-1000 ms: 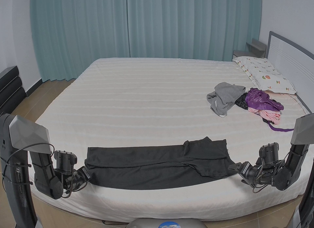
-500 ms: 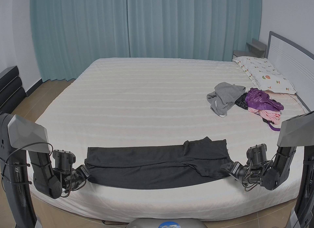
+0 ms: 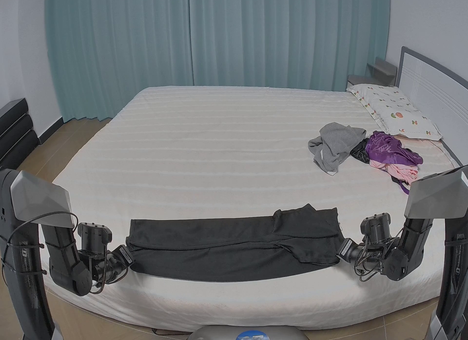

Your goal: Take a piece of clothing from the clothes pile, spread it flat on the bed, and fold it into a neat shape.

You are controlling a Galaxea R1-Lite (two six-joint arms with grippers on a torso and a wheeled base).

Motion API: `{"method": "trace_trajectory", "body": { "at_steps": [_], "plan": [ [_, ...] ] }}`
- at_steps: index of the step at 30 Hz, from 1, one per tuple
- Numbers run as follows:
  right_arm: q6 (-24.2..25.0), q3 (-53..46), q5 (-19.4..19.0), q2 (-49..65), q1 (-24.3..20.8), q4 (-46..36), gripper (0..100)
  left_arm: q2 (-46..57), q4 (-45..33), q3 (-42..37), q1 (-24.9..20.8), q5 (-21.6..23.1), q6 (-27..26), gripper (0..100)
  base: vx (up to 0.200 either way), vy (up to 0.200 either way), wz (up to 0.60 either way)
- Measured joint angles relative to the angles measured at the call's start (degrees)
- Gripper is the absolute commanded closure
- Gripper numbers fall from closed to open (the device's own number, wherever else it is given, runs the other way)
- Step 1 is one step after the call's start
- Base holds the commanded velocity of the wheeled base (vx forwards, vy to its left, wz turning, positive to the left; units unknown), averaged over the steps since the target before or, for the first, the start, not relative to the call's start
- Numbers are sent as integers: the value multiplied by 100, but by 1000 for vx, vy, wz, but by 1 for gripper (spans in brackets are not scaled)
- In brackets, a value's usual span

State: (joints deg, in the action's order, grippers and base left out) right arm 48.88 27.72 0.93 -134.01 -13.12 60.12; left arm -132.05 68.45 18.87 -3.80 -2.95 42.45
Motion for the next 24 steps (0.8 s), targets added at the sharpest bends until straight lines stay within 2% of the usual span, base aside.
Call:
{"method": "trace_trajectory", "body": {
  "at_steps": [14, 24],
  "plan": [
    [143, -601, -267, 588, 55, 28, 100, 385, -62, -82, 218, 52, -63, 100, 0, 0, 0],
    [-121, -1146, -280, 879, 30, 37, 100, 514, -73, -289, 328, 55, -530, 100, 0, 0, 0]
  ]
}}
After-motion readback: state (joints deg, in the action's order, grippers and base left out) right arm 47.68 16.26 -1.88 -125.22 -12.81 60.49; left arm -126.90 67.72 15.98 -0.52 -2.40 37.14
